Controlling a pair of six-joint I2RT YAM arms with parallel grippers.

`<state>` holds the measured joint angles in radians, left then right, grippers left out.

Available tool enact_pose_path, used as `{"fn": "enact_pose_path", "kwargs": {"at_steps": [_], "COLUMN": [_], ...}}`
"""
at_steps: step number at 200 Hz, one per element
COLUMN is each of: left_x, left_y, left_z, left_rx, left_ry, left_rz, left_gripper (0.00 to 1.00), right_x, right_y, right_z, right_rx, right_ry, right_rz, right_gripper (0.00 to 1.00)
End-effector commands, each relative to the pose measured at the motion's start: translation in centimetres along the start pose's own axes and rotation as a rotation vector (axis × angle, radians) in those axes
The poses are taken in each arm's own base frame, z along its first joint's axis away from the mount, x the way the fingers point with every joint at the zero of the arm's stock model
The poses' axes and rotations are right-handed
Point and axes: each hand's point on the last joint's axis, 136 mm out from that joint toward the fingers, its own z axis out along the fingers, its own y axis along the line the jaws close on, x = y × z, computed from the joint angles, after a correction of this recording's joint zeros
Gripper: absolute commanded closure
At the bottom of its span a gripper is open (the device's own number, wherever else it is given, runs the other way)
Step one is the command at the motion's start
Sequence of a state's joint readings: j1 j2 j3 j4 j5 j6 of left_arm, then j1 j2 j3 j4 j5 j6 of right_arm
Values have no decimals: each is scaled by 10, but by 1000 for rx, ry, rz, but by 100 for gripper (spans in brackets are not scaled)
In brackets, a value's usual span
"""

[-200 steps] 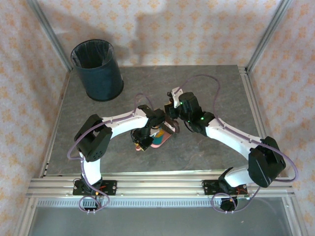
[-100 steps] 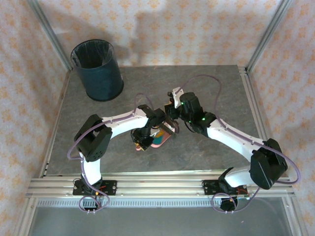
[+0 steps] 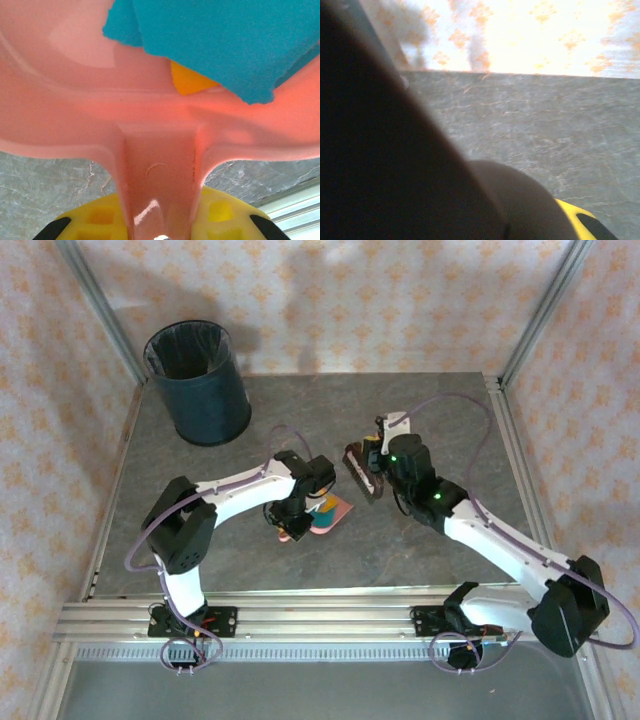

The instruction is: Sweep away the paper scraps from the table

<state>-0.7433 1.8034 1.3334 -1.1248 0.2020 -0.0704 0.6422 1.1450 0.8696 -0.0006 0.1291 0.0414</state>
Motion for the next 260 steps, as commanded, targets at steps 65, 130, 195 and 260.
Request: {"fn": "enact_pose_path", "kwargs": {"at_steps": [65, 130, 195, 260], "left_x": [-35, -60, -77, -85], "left_y": [5, 27, 61, 110], "left_z": [-53, -104, -160, -209], "left_rx": [40, 49, 70, 63], "left_ry": [-240, -380, -492, -592], "left_rz": [-18, -91, -178, -302], "left_gripper": [100, 100, 100, 100], "right_x": [8, 20, 27, 28], "right_y": [-62, -64, -62, -60], "right_z": [-25, -31, -29, -27], "right_rx": [196, 186, 175, 165], "right_ry": [-17, 12, 35, 43], "right_rz": [77, 94, 87, 84], "right_gripper": [100, 100, 100, 100]}}
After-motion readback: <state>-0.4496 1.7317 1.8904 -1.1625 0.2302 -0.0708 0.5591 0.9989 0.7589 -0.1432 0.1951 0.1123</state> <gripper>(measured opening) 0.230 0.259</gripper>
